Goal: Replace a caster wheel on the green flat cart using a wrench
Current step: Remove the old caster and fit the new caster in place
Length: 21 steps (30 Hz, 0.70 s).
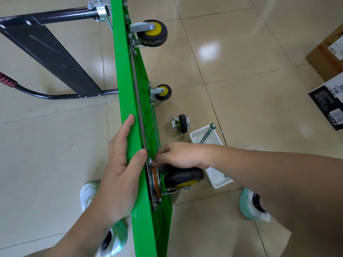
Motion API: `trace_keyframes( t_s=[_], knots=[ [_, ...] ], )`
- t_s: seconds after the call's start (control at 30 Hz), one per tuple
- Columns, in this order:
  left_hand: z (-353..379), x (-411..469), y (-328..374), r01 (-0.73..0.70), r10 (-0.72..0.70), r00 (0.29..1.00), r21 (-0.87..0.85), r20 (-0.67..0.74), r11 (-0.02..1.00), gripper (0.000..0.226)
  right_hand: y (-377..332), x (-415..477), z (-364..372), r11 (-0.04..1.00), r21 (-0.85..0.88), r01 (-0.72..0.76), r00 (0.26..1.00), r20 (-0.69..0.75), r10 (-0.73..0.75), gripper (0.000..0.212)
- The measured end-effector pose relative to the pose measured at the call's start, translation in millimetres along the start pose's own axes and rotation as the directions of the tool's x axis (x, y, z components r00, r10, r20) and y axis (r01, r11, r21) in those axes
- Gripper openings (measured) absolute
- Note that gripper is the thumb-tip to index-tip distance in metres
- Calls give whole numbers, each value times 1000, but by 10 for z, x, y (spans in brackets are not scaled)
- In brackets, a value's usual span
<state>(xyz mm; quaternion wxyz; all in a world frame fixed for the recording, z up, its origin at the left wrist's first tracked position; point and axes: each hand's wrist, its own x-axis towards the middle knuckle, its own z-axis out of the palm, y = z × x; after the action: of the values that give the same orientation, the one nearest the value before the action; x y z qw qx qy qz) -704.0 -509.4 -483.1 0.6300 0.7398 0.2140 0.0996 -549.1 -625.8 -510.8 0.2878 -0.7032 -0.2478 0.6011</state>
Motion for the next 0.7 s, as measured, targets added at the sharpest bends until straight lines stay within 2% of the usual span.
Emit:
trace_keyframes(
  t_s=[0.17,0.33,0.4,0.47,0.57,0.7],
  knots=[
    [4,-1,19,6,-6,1000,12,-12,1000,70,-29,-38,3,999,-33,-1,1000,5,1,23],
    [12,-8,75,20,-19,1000,52,-25,998,71,-15,-48,0,1000,7,-13,1000,-11,13,26],
    [13,-15,106,30,-28,999,79,-24,996,72,18,-69,-43,999,32,-24,998,-50,26,30],
    [14,-20,139,41,-39,999,95,-26,995,72,96,-107,-135,997,51,-50,993,-103,55,25],
    [12,-29,168,58,-55,998,110,-28,992,73,435,-145,-346,984,74,-163,959,-224,176,17],
    [14,-18,187,74,-70,997,129,-35,989,75,1189,-270,-488,933,34,-357,861,-375,343,23]
  ],
)
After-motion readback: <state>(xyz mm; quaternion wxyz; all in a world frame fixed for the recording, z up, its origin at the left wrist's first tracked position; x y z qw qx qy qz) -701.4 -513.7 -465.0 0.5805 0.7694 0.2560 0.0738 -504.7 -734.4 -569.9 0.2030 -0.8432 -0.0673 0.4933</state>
